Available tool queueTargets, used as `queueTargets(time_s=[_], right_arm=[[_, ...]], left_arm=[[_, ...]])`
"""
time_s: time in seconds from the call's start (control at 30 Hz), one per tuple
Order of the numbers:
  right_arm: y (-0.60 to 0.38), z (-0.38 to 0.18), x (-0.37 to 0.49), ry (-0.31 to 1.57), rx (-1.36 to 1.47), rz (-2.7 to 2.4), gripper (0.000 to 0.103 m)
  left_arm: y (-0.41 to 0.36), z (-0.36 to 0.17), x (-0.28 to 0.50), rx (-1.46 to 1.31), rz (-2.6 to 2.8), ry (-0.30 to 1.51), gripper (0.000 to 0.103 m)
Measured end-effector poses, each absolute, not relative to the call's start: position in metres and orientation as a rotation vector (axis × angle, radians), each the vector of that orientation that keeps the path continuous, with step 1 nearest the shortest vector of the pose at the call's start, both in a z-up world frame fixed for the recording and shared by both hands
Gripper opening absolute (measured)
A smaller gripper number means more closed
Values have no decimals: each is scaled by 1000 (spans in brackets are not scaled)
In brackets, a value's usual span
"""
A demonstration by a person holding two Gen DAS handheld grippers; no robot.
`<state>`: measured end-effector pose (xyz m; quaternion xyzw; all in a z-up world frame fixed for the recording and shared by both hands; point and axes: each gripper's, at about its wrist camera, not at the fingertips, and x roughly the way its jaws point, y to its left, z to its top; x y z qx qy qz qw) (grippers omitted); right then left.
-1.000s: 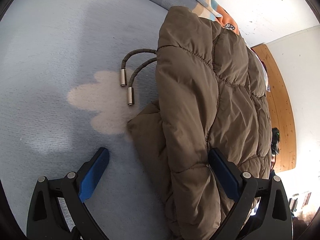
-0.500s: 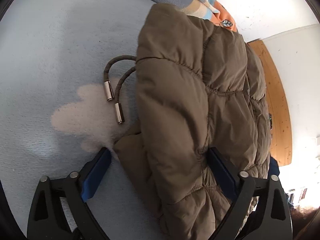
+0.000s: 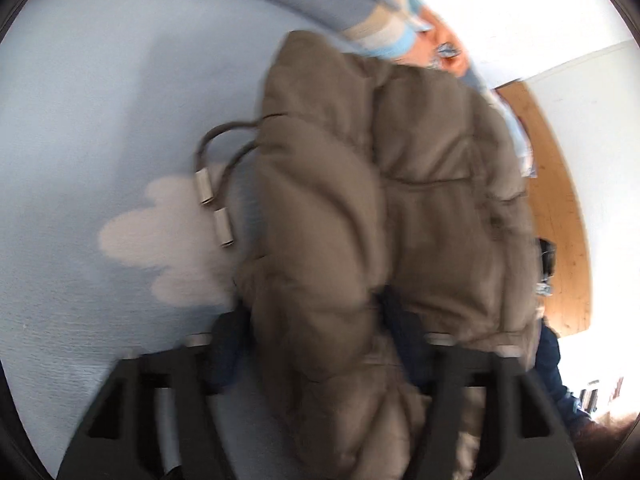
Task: Fold large clothes
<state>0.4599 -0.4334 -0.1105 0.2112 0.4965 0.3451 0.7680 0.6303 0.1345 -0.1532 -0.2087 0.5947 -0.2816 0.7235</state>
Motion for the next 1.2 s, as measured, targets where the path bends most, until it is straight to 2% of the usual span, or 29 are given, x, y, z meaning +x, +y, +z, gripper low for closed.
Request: queueTargets(time_s=[0.03,0.07,0.23,0.3,0.33,0.37,0.43,0.53,0.6,0.93,1.2], right_arm=[[-430,-111,465,1098,454,734,89],[-433,-112,470,1130,448,709,92],[-432,-124,481,1138,490,778,103],[-427,-125,487,1133,480,799,103],[-425,-124,489,1132,476,800,102],[-425,-124,490,1125,462,795,100],[-418,-120,484,1107,424,797,80],[-416,-96,467,1034,328,769,61],[-414,-83,459,999,295,753,54],[-403,-48,442,943,218,735,45],[-421,-28,428,881,228,740,42]], left_arm=[[137,-156,632,-486,-630,1313,73],[136,-159,634,-502,-646,1309,73],[121,-162,645,-529,-709,1302,73],[107,-156,650,-478,-715,1291,68],[102,-150,649,-442,-719,1282,60],[98,-144,648,-414,-723,1273,50],[94,-131,643,-346,-714,1254,42],[87,-117,637,-279,-685,1237,37],[85,-110,633,-252,-677,1224,35],[111,-91,602,-295,-665,1175,31],[111,-65,574,-321,-684,1134,30]])
